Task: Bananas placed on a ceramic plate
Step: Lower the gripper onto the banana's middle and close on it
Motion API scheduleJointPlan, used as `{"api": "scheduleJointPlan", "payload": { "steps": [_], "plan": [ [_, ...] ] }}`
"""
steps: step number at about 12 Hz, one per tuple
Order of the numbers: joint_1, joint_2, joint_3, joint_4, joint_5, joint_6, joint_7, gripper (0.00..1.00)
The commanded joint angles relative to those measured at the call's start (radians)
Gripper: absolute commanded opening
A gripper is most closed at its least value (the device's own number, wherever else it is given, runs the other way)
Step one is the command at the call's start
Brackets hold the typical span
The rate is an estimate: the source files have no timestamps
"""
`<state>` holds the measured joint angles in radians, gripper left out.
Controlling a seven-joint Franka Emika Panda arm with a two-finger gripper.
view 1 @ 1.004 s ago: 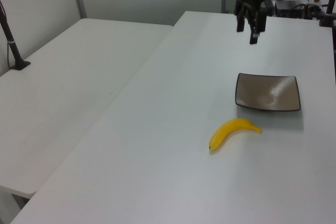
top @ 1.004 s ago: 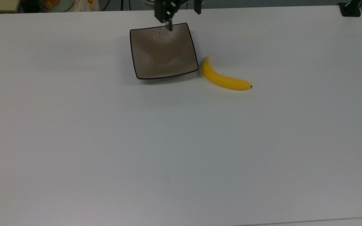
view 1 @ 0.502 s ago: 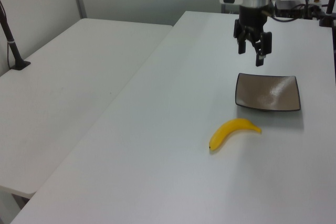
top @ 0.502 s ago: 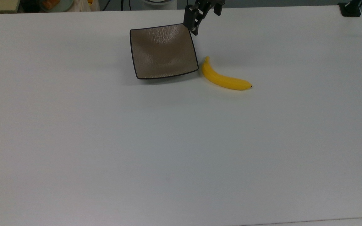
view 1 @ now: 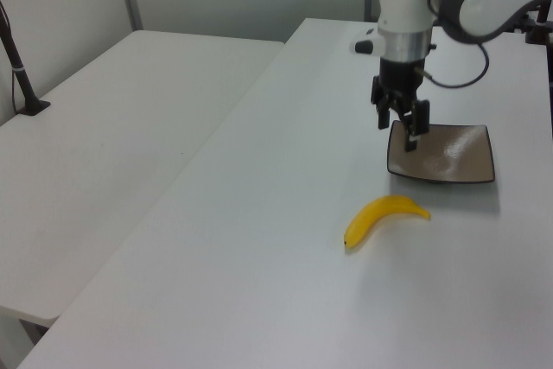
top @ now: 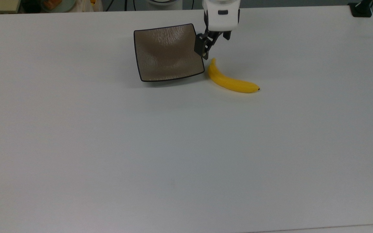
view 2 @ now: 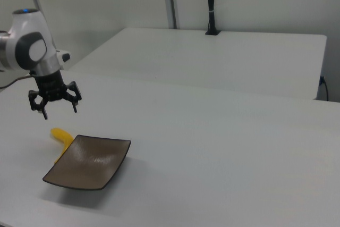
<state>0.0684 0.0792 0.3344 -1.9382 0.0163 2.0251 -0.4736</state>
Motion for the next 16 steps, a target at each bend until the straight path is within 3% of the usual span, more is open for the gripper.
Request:
{"api": "scheduleJointPlan", "payload": {
  "steps": [1,8,13,16],
  "plan": [
    [0.027,0.059,0.0,-0.033,-0.003,0.104,0.038,1.0],
    [0.093,0.175,0.0,-0.045,-0.025,0.248,0.107,1.0],
    [0.122,0.24,0.002,-0.039,-0.126,0.323,0.197,1.0],
    [0.126,0.251,0.0,-0.039,-0.147,0.325,0.208,0.92]
  ]
}}
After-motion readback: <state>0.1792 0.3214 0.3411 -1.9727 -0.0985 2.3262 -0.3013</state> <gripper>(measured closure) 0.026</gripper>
